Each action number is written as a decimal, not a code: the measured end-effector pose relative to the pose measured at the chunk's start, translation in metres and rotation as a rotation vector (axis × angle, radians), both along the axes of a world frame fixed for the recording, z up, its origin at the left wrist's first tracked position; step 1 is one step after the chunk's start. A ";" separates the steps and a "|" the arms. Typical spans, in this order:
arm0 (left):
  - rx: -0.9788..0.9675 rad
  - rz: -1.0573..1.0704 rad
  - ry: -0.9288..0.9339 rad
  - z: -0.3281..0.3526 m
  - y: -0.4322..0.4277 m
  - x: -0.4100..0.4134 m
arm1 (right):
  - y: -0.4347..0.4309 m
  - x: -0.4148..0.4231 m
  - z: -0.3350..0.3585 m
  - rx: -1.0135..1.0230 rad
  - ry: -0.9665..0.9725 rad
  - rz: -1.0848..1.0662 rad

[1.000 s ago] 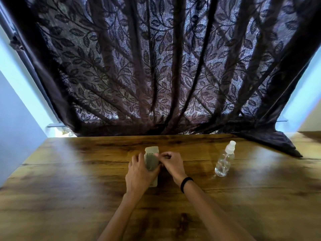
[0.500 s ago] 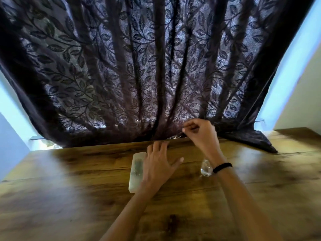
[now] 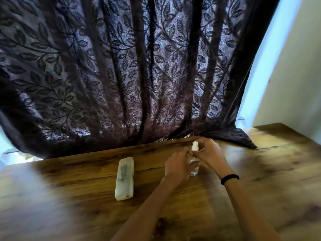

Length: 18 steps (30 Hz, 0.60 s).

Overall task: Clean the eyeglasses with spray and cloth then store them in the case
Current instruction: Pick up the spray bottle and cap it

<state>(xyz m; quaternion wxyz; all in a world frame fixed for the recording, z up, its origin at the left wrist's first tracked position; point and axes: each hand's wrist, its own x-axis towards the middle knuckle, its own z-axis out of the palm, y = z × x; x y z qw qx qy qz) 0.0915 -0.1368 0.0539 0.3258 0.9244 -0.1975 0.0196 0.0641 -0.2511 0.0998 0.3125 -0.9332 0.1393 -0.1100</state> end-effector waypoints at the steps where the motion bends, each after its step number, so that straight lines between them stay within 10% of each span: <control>1: 0.015 0.007 -0.023 0.000 0.002 0.002 | 0.002 0.002 -0.001 -0.005 -0.014 -0.005; 18: 0.043 0.353 -0.359 0.002 0.136 0.062 | 0.139 0.093 0.005 0.012 -0.191 0.353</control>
